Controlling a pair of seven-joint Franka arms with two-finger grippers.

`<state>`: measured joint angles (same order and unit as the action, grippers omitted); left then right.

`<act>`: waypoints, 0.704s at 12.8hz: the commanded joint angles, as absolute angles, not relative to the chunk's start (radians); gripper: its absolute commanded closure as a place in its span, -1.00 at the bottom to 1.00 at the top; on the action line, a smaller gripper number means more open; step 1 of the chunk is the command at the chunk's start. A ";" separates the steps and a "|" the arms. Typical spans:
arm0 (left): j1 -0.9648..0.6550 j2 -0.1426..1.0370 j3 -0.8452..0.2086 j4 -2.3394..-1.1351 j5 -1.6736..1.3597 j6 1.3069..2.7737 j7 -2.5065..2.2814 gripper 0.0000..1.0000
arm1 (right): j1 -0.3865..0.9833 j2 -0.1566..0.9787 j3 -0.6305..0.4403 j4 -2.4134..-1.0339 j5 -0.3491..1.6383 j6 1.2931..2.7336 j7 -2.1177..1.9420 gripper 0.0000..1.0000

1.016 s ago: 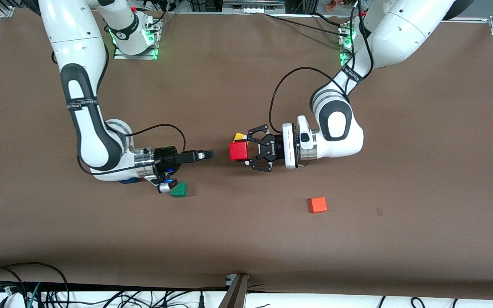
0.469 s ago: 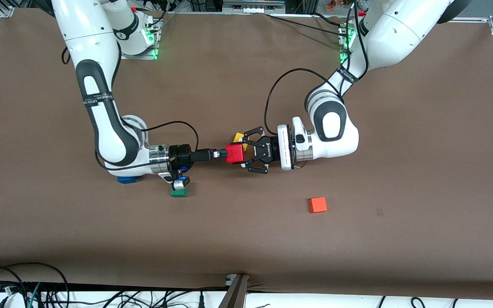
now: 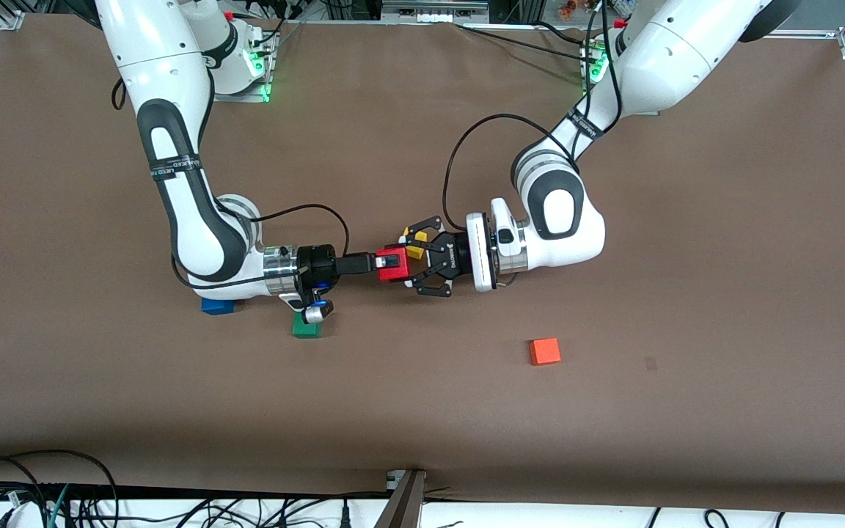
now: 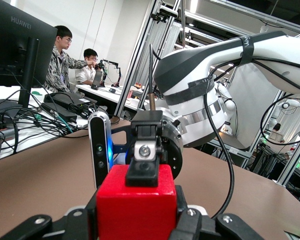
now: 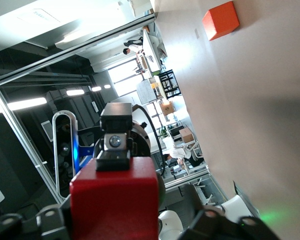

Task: Pass red block to right arm, stack on blue
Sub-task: 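Open the left gripper and withdraw it while the right gripper holds the cube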

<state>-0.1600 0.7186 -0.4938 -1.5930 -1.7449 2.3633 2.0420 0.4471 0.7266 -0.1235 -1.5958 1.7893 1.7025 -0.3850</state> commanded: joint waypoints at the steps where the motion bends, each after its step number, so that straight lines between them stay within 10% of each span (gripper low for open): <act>1: -0.175 0.727 -0.485 -1.546 -1.764 2.385 2.048 1.00 | 0.456 0.701 -0.129 -1.623 1.812 1.712 -0.403 0.89; 4: -0.175 0.721 -0.480 -1.545 -1.761 2.402 2.049 0.98 | 0.454 0.701 -0.130 -1.623 1.812 1.709 -0.402 0.91; 5: -0.172 0.721 -0.483 -1.546 -1.766 2.405 2.048 0.53 | 0.454 0.701 -0.130 -1.623 1.812 1.709 -0.402 0.92; 7: -0.169 0.718 -0.486 -1.552 -1.767 2.422 2.060 -0.99 | 0.451 0.701 -0.132 -1.621 1.812 1.709 -0.394 0.92; 9: -0.169 0.710 -0.488 -1.560 -1.769 2.421 2.046 -1.00 | 0.448 0.701 -0.132 -1.618 1.810 1.709 -0.393 0.93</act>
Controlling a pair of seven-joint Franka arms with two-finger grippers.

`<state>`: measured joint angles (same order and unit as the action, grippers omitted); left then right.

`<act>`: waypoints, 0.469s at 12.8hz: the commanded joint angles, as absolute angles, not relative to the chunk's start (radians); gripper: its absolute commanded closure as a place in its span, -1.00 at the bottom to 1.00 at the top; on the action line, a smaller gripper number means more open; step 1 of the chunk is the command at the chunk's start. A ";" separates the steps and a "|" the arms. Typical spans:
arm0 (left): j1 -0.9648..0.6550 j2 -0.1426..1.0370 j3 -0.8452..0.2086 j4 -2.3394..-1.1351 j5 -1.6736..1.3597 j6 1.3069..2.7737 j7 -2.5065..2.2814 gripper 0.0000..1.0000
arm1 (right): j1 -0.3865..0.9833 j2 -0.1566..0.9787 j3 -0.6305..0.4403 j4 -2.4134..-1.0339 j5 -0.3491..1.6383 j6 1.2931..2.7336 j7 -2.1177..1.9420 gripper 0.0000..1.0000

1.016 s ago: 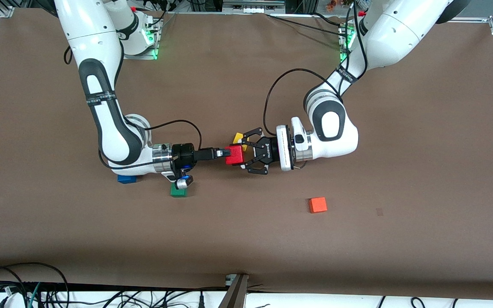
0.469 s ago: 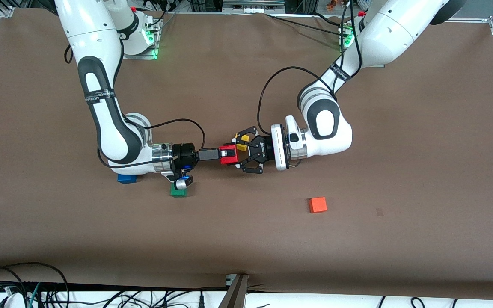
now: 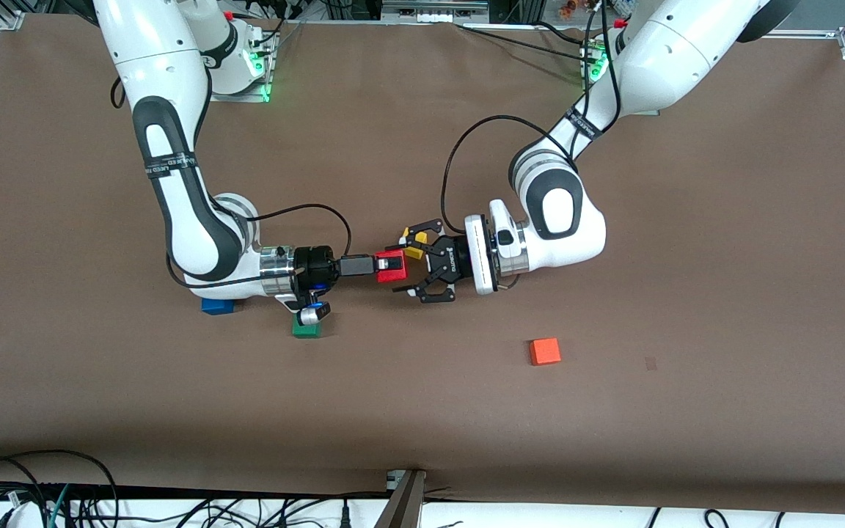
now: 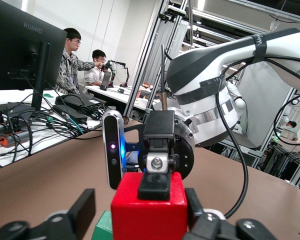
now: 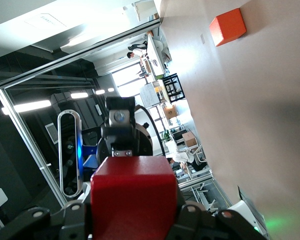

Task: Pass red block to right arm, stack on blue
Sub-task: 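Open the left gripper and withdraw it while the right gripper holds the cube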

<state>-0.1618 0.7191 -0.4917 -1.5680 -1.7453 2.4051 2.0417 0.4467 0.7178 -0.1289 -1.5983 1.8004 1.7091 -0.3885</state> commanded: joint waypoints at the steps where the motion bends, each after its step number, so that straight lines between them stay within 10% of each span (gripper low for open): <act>1: -0.163 0.707 -0.488 -1.560 -1.767 2.419 2.036 -1.00 | 0.446 0.698 -0.135 -1.615 1.806 1.709 -0.393 0.94; 6: -0.066 0.658 -0.486 -1.594 -1.588 2.317 1.841 -1.00 | 0.445 0.618 -0.319 -1.588 1.475 1.677 -0.334 0.95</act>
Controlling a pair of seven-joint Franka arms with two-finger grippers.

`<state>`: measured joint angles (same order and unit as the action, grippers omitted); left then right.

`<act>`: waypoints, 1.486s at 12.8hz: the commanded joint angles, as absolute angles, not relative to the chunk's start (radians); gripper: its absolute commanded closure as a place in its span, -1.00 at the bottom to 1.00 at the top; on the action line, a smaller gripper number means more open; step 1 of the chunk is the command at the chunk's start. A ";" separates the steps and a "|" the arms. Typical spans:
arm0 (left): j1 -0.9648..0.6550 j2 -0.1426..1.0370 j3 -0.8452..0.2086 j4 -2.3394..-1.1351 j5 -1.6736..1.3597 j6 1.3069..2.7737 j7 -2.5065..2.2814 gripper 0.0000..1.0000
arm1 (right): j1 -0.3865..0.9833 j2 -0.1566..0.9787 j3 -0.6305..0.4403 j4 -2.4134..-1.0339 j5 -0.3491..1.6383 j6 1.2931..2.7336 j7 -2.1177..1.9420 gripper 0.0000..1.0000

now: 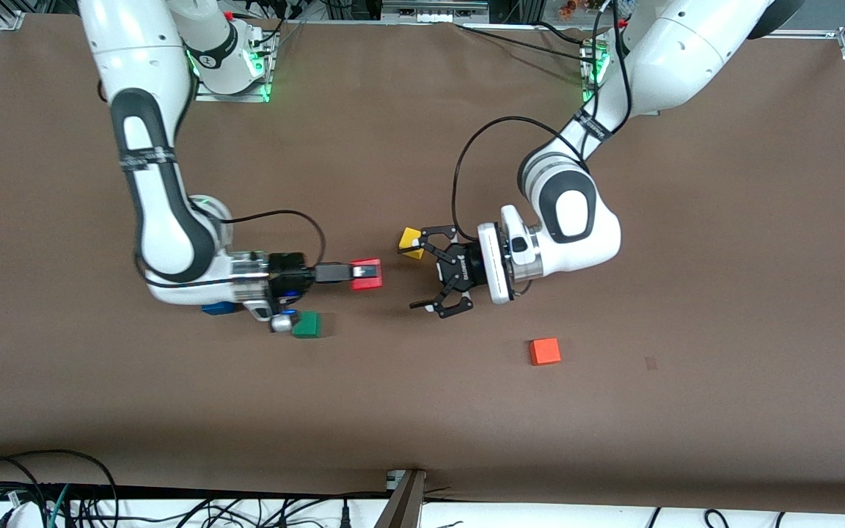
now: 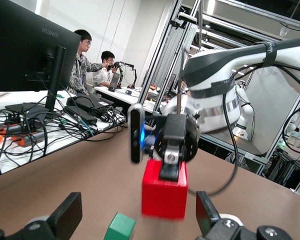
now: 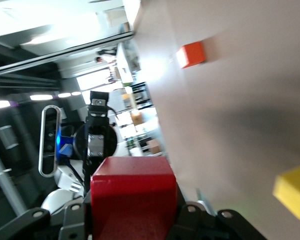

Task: Pass red block to right arm, stack on blue
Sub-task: 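Open the left gripper and withdraw it while the right gripper holds the cube, then move the red cube with the right gripper above the blue cube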

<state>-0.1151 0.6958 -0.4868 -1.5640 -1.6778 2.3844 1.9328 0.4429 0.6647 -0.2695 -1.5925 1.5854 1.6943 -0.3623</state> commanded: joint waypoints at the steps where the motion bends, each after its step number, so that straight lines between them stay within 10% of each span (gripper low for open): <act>1: -0.026 0.654 -0.485 -1.592 -1.507 2.257 1.771 -1.00 | 0.445 0.606 -0.354 -1.580 1.397 1.671 -0.334 0.95; 10: 0.284 0.575 -0.480 -1.514 -0.812 1.711 1.266 -1.00 | 0.462 0.500 -0.494 -1.483 0.426 1.713 -0.331 0.97; 19: 0.367 0.348 -0.488 -1.454 -0.077 1.324 0.855 -1.00 | 0.520 0.509 -0.492 -1.652 0.216 1.983 -0.267 0.98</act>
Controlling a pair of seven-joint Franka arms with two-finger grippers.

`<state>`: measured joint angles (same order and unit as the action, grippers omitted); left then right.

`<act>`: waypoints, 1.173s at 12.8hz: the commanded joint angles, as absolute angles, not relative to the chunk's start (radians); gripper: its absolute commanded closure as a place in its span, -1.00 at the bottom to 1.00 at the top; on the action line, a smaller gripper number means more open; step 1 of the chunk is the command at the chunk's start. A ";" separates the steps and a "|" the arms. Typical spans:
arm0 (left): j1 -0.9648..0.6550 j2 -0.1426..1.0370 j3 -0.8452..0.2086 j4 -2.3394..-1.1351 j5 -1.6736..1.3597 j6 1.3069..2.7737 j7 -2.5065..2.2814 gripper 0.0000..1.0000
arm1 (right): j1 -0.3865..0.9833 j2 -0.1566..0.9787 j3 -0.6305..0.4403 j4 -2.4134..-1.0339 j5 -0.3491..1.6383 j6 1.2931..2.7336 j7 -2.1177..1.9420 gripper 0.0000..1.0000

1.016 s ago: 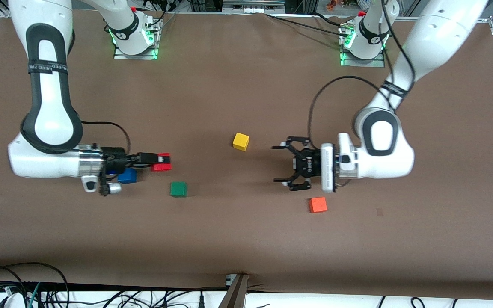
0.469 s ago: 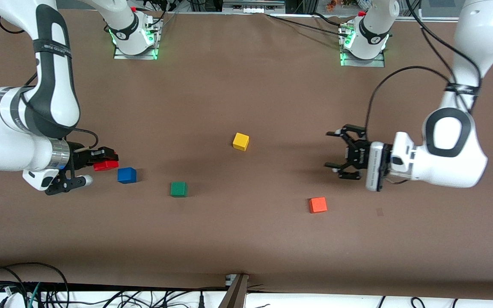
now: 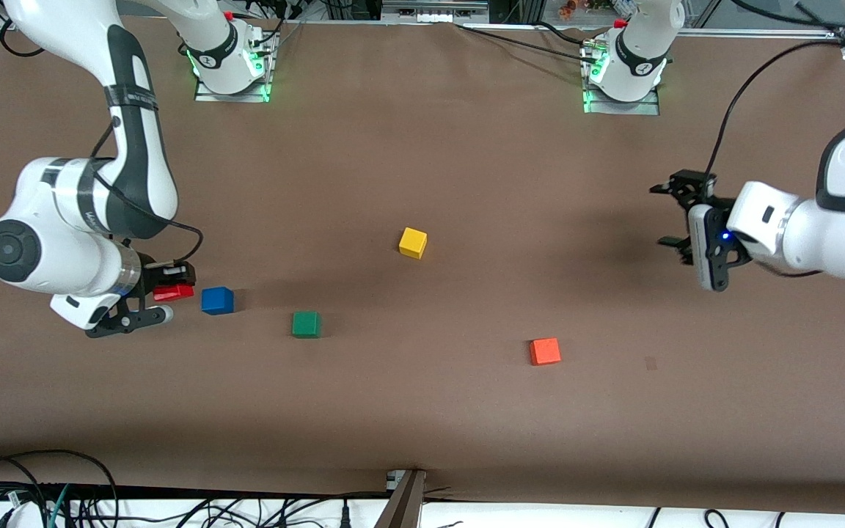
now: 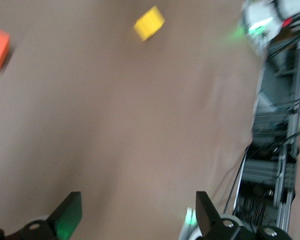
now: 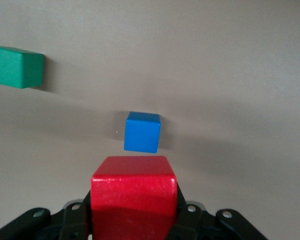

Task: Pass red block to right arm, stack on blue
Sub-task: 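Move the red cube with the right gripper above the blue cube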

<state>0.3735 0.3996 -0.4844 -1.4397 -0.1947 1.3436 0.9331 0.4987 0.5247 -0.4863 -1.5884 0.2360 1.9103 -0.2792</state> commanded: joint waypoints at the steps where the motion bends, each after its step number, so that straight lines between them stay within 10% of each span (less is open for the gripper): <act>1: 0.364 0.338 -0.489 -1.457 -0.001 1.324 0.791 -1.00 | 0.528 0.511 -0.492 -1.687 0.213 2.034 -0.267 0.98; 10: 0.283 0.244 -0.525 -1.466 0.253 1.392 0.014 -1.00 | 0.566 0.538 -0.483 -1.859 0.221 2.307 -0.232 0.98; 15: 0.042 0.125 -0.203 -1.503 0.221 1.524 0.008 -1.00 | 0.566 0.555 -0.482 -1.878 0.238 2.365 -0.230 0.98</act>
